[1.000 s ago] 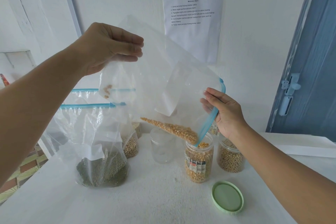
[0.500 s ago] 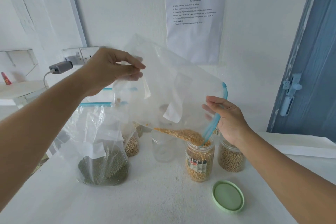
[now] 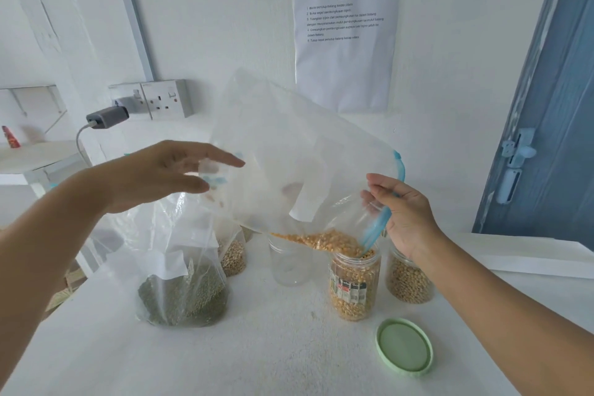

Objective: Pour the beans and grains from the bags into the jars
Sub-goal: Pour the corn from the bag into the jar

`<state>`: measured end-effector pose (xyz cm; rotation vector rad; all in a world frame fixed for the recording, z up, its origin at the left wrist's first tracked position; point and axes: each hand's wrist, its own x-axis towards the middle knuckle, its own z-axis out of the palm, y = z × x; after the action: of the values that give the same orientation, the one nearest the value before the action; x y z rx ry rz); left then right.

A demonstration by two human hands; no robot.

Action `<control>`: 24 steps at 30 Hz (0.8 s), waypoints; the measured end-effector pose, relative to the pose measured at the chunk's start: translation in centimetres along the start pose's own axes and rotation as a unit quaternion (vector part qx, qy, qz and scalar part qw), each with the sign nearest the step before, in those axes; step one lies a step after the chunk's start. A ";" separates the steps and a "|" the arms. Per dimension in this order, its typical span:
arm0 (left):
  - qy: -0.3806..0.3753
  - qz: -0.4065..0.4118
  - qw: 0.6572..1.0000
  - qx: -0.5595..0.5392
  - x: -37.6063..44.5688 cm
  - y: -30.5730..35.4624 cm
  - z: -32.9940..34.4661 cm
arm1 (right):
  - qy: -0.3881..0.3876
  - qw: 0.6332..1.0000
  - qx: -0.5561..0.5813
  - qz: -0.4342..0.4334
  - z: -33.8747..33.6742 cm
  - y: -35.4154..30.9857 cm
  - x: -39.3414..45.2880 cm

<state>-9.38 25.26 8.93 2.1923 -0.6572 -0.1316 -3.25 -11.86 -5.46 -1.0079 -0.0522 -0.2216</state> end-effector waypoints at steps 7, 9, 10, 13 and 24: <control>0.142 0.015 0.987 0.068 0.5 -0.6 1.1 | 0.006 1.000 0.003 -0.007 0.1 0.3 0.2; 0.155 0.023 0.987 0.046 0.5 -0.6 1.3 | 0.005 1.000 0.003 -0.009 0.1 0.3 0.2; 0.143 0.024 0.989 0.038 0.3 -0.6 1.3 | 0.005 1.000 0.004 -0.008 0.0 0.4 0.2; 0.062 0.002 0.992 0.108 -0.2 -1.2 1.3 | 0.011 1.000 0.002 -0.006 -0.1 0.5 0.3; 0.239 0.035 0.924 0.297 0.7 -2.6 3.7 | 0.021 1.000 0.008 -0.006 -0.2 0.6 0.1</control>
<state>-8.85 23.70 4.70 2.6215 -0.5305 0.7102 -3.06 -11.73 -6.01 -0.9864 -0.0230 -0.2531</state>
